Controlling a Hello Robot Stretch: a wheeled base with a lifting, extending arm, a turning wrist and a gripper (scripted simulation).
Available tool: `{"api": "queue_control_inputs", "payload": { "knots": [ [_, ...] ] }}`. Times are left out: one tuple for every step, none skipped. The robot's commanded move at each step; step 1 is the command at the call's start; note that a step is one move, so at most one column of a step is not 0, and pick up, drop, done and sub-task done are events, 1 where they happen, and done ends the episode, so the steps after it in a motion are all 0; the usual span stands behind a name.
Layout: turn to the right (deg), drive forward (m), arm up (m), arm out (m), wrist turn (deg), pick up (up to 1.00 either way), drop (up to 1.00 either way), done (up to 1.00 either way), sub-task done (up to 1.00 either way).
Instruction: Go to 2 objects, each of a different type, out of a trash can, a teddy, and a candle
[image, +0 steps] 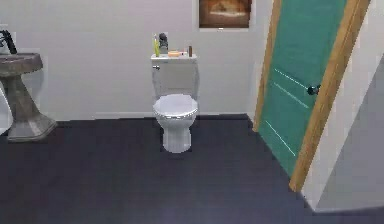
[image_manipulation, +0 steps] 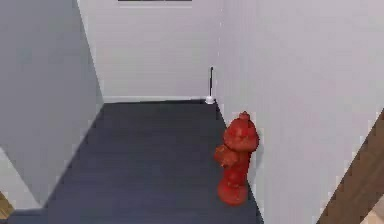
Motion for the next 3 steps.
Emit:
{"api": "queue_control_inputs", "payload": {
  "knots": [
    [-33.0,0.00,0.00,0.00,0.0,0.00,0.00,0.00,0.00],
    [0.0,0.05,0.00,0.00,0.0,0.00,0.00,0.00,0.00],
    [3.0,0.00,0.00,0.00,0.0,0.00,0.00,0.00,0.00]
  ]
}}
